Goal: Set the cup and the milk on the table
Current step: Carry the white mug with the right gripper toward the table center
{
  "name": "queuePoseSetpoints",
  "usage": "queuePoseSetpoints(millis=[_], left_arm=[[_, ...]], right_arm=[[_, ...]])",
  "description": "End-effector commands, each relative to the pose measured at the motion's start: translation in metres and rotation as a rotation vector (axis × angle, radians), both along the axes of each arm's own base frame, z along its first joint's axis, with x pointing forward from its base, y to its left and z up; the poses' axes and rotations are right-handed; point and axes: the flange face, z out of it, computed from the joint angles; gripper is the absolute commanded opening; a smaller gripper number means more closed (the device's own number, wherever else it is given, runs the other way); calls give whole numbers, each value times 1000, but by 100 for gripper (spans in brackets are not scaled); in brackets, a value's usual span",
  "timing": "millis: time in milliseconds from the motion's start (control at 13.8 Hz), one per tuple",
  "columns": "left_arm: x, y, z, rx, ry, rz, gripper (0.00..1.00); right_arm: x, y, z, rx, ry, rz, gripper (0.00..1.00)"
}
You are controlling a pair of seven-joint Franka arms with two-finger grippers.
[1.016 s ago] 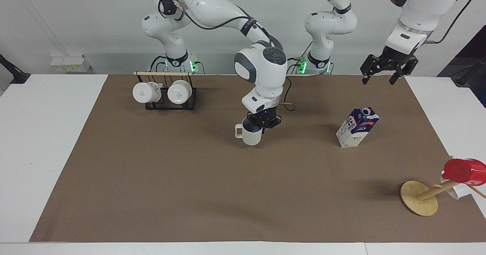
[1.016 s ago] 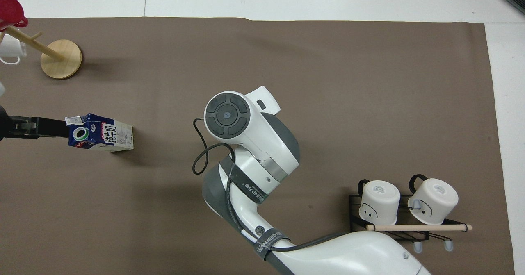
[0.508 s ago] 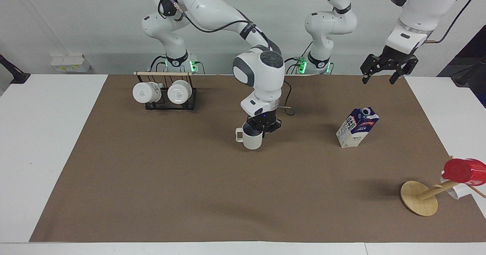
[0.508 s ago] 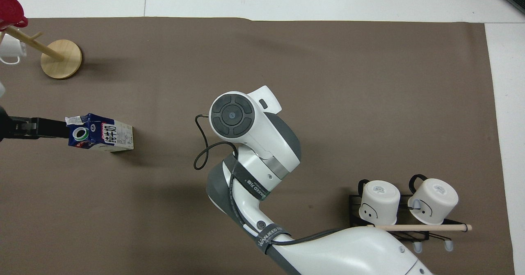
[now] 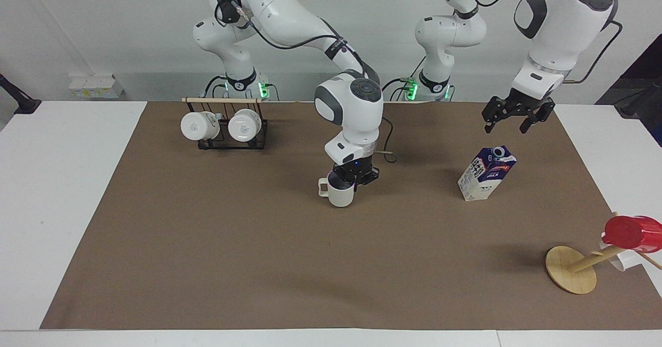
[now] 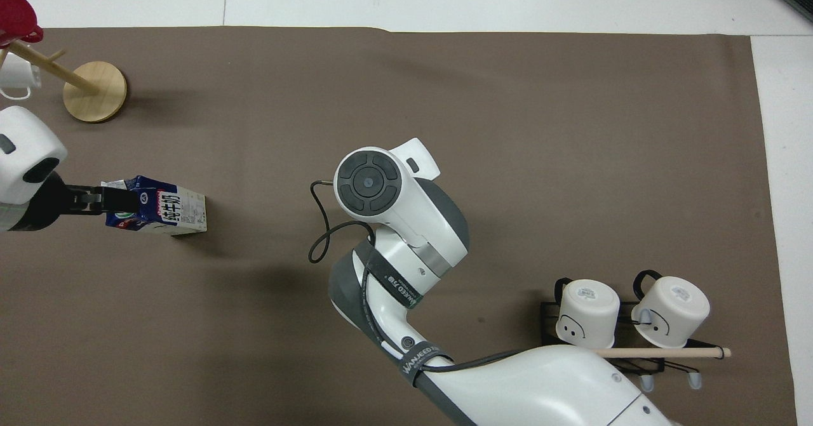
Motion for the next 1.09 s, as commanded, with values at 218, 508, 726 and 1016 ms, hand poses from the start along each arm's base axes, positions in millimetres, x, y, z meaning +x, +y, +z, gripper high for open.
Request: queuePoseSetpoints(millis=[218, 508, 726, 1016], left_arm=[[-3, 5, -54, 21, -56, -7, 100], [1, 22, -62, 28, -59, -34, 100], [9, 26, -76, 28, -67, -26, 100], [12, 21, -81, 27, -70, -31, 99]], right_arm=[[-4, -5, 3, 23, -12, -23, 67], [-4, -1, 16, 29, -24, -23, 100], [0, -19, 68, 54, -64, -46, 100], [14, -83, 144, 106, -79, -143, 100]])
